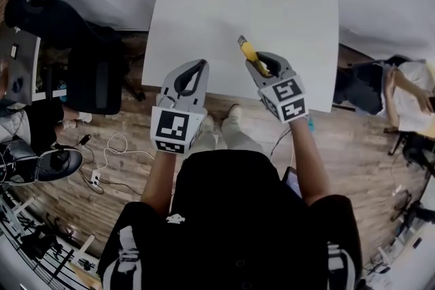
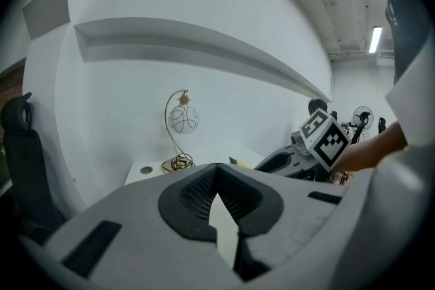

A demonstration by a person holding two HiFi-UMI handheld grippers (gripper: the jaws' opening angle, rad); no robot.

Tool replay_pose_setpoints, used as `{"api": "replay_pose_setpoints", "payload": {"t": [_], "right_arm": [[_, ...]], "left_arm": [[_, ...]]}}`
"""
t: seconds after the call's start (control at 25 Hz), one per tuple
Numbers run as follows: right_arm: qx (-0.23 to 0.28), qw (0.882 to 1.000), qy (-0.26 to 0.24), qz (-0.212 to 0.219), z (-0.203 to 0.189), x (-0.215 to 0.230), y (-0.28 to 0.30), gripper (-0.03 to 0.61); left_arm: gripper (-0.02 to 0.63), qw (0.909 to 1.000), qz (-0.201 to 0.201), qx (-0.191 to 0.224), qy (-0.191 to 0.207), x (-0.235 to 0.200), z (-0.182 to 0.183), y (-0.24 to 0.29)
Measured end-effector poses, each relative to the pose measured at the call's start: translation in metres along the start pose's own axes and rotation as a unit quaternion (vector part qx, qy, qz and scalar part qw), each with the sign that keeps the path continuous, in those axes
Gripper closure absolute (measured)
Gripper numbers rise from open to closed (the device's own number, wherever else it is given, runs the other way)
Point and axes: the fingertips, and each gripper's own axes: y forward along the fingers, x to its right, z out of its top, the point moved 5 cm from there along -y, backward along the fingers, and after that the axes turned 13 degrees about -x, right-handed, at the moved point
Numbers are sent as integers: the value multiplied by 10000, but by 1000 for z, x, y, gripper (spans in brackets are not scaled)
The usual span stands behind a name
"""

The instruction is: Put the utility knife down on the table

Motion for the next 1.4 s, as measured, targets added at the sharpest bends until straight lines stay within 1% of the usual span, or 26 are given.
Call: {"api": "replay_pose_setpoints", "payload": {"t": [0.24,0.48,0.6,0.76,0.92,1.16,1.24,1.4], "right_arm": [[-550,9979,-251,235,-19,5,32,442],[-1110,9907,-679,386,-37,5,60,442],[-1415,9845,-968,363,-48,6,74,442],[-1823,9734,-1354,293,-62,12,91,442],[-2079,9633,-1687,193,-68,18,104,442],[-2399,9470,-2128,166,-76,24,124,442],[-2489,9425,-2226,157,-79,25,128,442],[-2636,9370,-2281,219,-87,26,137,442]], "left_arm": [[594,9998,35,-201,53,0,-8,16],[594,9993,15,-372,16,3,-20,23],[594,9989,-9,-470,0,3,-27,24],[594,9979,-9,-648,-18,2,-38,30],[594,9970,-16,-768,-86,0,-49,33],[594,9959,-52,-896,-131,-2,-56,38],[594,9957,-30,-923,-120,-3,-57,38],[594,9950,13,-990,-94,-4,-61,39]]}}
